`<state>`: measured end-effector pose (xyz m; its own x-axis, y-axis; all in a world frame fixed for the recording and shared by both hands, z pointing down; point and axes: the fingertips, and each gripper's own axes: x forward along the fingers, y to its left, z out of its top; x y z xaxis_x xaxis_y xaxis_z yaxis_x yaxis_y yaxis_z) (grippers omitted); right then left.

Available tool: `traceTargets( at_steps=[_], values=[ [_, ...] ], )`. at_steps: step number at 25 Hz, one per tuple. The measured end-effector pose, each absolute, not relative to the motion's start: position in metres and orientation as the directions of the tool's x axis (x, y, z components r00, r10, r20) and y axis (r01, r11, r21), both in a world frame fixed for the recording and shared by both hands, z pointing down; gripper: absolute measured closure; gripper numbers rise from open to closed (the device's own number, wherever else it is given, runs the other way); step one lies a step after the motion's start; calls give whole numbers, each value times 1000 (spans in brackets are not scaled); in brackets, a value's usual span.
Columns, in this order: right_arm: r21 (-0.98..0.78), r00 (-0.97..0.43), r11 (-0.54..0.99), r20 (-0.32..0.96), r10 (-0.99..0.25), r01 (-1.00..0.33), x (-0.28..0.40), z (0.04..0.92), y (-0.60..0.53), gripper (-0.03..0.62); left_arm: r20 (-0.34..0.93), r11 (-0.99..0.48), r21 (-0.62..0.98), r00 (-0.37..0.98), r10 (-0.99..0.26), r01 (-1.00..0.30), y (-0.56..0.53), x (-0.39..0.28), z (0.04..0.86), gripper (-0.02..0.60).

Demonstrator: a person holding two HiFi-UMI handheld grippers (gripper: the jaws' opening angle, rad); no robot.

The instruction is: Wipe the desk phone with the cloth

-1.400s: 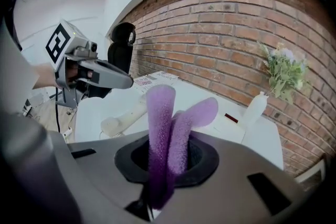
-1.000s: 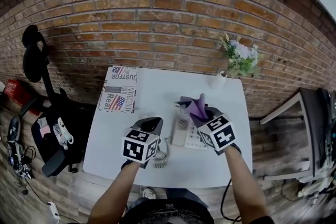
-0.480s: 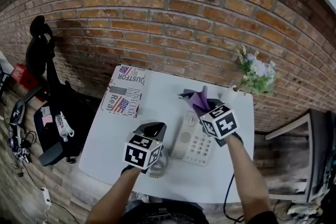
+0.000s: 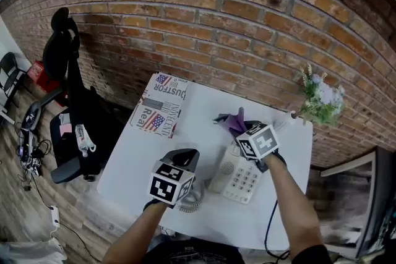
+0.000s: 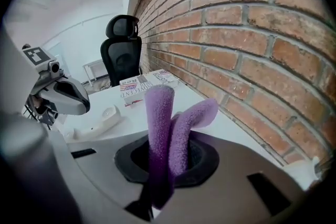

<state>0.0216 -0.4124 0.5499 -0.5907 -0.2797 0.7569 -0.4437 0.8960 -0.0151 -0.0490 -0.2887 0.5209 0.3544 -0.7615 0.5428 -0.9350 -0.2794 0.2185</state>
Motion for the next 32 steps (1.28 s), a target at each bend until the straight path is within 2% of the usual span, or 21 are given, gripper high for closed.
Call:
traceTargets(
  at_steps=[7, 32],
  values=[
    [-90, -612, 885, 753, -240, -458, 31, 555, -412, 545, 549, -279, 222, 356, -756, -934, -293, -48, 526, 577],
    [-96, -560, 798, 761, -326, -595, 123, 555, -409, 545, 538, -398, 225, 454, -710, -889, -308, 0, 525, 577]
  ],
)
